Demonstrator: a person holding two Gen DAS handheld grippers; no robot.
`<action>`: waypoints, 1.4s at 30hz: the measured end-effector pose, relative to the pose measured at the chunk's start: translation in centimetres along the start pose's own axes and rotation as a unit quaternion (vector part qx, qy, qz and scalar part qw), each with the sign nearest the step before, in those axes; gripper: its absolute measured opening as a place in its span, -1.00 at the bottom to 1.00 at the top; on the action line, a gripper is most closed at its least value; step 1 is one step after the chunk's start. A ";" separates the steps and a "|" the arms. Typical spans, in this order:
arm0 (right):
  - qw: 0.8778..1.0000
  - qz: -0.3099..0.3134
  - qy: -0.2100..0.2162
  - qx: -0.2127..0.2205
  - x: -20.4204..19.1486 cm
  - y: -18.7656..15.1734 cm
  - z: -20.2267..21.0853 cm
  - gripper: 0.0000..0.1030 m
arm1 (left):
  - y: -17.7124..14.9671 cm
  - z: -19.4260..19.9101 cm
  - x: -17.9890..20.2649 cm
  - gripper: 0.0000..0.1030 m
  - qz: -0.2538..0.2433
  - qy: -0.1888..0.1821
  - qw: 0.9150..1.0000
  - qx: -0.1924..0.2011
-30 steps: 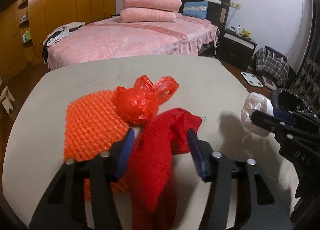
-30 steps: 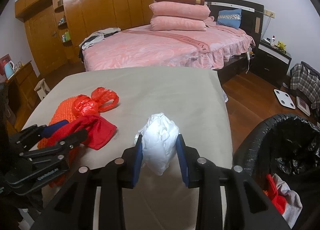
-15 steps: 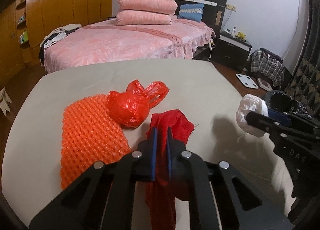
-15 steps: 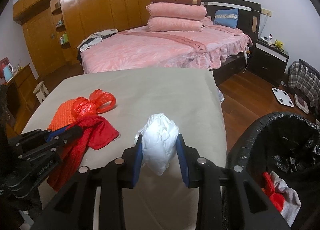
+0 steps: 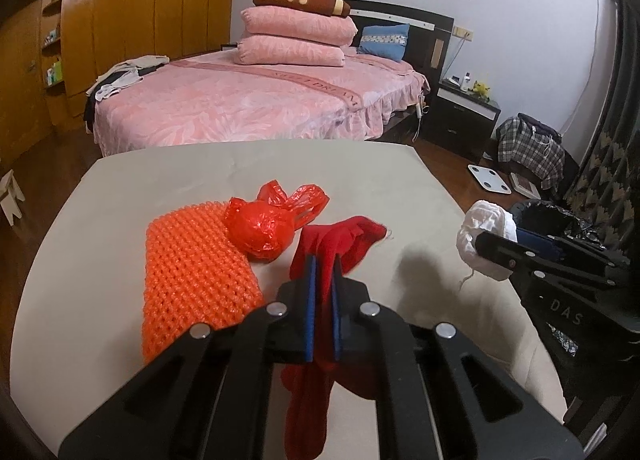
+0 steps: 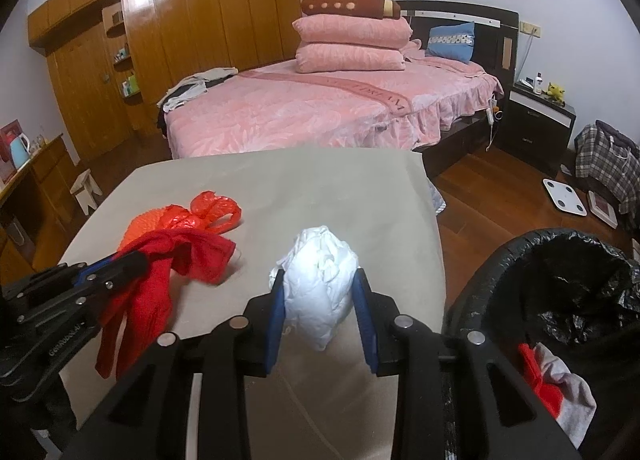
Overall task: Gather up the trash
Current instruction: 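Lift the red sock with the left gripper while the right carries the white bag toward the bin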
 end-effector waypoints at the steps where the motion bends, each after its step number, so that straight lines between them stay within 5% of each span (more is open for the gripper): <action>1: 1.000 0.001 0.000 0.000 -0.1 0.0 0.1 -0.37 | 0.0 0.0 -0.1 -0.89 0.000 0.001 1.000 0.000; 11: 1.000 0.001 -0.003 -0.010 0.0 -0.4 -0.6 -0.37 | -0.9 -2.5 -0.8 -0.87 0.004 0.003 1.000 -0.027; 13: 1.000 0.001 -0.003 -0.012 0.0 -0.4 -0.8 -0.37 | -1.2 -3.2 -1.0 -0.78 0.007 0.003 0.999 -0.041; 16: 1.000 0.001 -0.004 -0.013 0.0 -0.5 -1.0 -0.37 | -1.5 -4.0 -1.3 -0.27 0.011 0.004 0.999 -0.049; 24: 1.000 -0.002 -0.007 -0.018 0.6 -0.6 -1.5 -0.37 | -2.1 -5.6 -1.0 -0.14 0.014 -0.007 0.997 -0.076; 27: 1.000 -0.002 -0.008 -0.020 0.7 -0.6 -1.7 -0.37 | -2.0 -6.0 -0.6 -0.24 0.012 -0.013 0.997 -0.081; 29: 1.000 -0.003 -0.008 -0.020 0.7 -0.7 -1.7 -0.37 | -2.1 -6.5 -0.2 -0.86 0.006 -0.027 0.995 -0.092; 42: 1.000 -0.006 -0.008 -0.006 1.1 -0.1 -0.1 -0.37 | 0.2 -1.6 0.6 -0.87 0.018 -0.032 0.999 -0.030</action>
Point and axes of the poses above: each gripper's, at about its wrist camera, not at the fingertips, and z roughly against the way its jaws point, x to its right, y to its top, the point moved 2 cm from there along -z, roughly the way its jaws point
